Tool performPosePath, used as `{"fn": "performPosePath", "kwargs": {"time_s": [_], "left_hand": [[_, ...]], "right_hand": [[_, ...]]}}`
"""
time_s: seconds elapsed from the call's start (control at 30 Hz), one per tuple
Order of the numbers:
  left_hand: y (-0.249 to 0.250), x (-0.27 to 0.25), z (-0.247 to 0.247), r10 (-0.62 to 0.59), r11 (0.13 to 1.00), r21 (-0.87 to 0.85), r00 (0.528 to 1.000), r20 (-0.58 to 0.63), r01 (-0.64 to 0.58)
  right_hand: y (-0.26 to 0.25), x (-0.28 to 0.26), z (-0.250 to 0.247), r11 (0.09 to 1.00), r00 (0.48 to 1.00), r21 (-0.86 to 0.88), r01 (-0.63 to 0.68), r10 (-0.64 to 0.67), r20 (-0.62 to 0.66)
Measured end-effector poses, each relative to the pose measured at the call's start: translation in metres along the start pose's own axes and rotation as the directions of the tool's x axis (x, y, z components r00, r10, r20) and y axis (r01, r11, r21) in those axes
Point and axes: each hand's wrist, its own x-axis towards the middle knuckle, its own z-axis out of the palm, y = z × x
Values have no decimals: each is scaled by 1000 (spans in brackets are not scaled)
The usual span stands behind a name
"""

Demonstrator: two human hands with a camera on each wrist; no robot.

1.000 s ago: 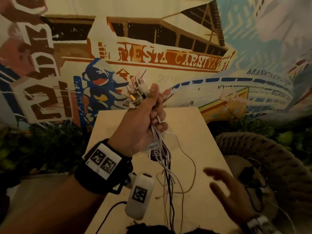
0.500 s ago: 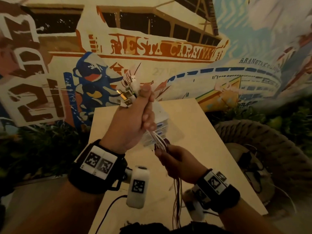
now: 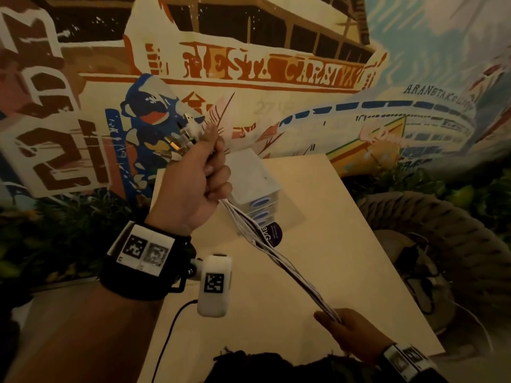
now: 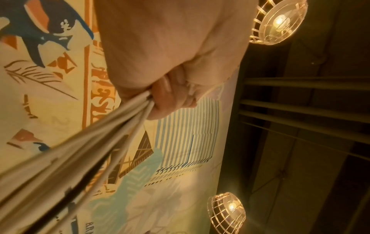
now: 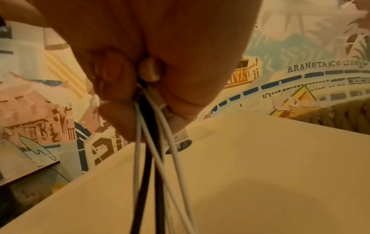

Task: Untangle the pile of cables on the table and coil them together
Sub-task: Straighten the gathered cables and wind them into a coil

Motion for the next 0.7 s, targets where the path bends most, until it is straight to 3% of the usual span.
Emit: {"fn": "performPosePath", "kwargs": {"time_s": [0.23, 0.33, 0.43, 0.5, 0.57, 0.63, 0.7], "left_hand": [[-33, 1, 28, -93, 993, -51, 980, 174, 103], [-42, -4, 42, -127, 986, -62, 946, 299, 152], [-51, -4, 57, -130, 990, -1, 919, 373, 141], [-55, -1, 68, -123, 992, 34, 905, 407, 119], [-58, 2, 78, -103, 995, 55, 885, 454, 87], [-59, 4, 88, -88, 994, 97, 869, 487, 46], [-59, 6, 91, -58, 980, 193, 872, 487, -42]], "right_hand": [[20, -10, -24, 961, 991, -277, -13, 49, 123], [10, -23, -46, 972, 986, -203, 122, -96, 136], [-34, -35, -74, 927, 957, -247, 282, -288, 9], [-79, -36, -89, 866, 871, -169, 472, -487, -66], [-125, -26, -96, 774, 777, 65, 630, -627, -55], [-161, -13, -94, 728, 748, 263, 634, -663, 34], [-184, -1, -89, 748, 756, 313, 586, -643, 121]]}}
